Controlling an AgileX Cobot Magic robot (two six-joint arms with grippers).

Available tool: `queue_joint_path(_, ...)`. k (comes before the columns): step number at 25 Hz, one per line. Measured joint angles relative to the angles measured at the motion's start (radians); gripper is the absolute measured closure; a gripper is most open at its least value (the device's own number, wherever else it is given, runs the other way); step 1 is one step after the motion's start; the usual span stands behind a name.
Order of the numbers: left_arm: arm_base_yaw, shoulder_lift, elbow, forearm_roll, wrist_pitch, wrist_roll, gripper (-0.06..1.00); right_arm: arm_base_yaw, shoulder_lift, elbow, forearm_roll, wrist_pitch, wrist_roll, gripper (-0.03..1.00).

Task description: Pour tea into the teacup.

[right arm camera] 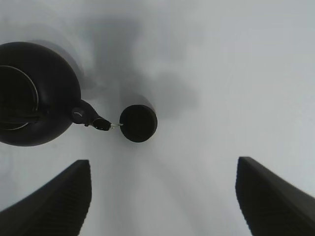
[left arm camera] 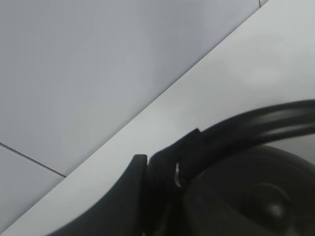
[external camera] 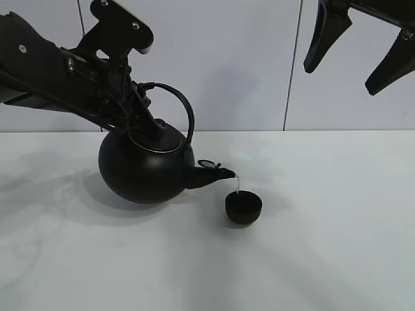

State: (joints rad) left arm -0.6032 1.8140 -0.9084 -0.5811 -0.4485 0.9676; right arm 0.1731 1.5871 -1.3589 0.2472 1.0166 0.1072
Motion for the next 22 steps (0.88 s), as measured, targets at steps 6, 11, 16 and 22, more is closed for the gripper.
queue_joint_path(6, 0.0, 0.0, 0.0, 0.0, 0.002, 0.001, 0.84, 0.0, 0.0, 0.0, 0.0, 0.001, 0.0, 0.41)
queue_joint_path(11, 0.0, 0.0, 0.0, 0.0, 0.01, 0.001, 0.84, 0.0, 0.0, 0.0, 0.0, 0.001, 0.0, 0.41)
queue_joint_path(16, 0.0, 0.0, 0.0, 0.001, 0.015, 0.001, 0.84, 0.0, 0.0, 0.0, 0.0, 0.001, 0.0, 0.41)
queue_joint_path(22, 0.0, 0.0, 0.0, 0.001, 0.016, -0.002, 0.84, 0.0, 0.0, 0.0, 0.0, 0.001, 0.0, 0.41)
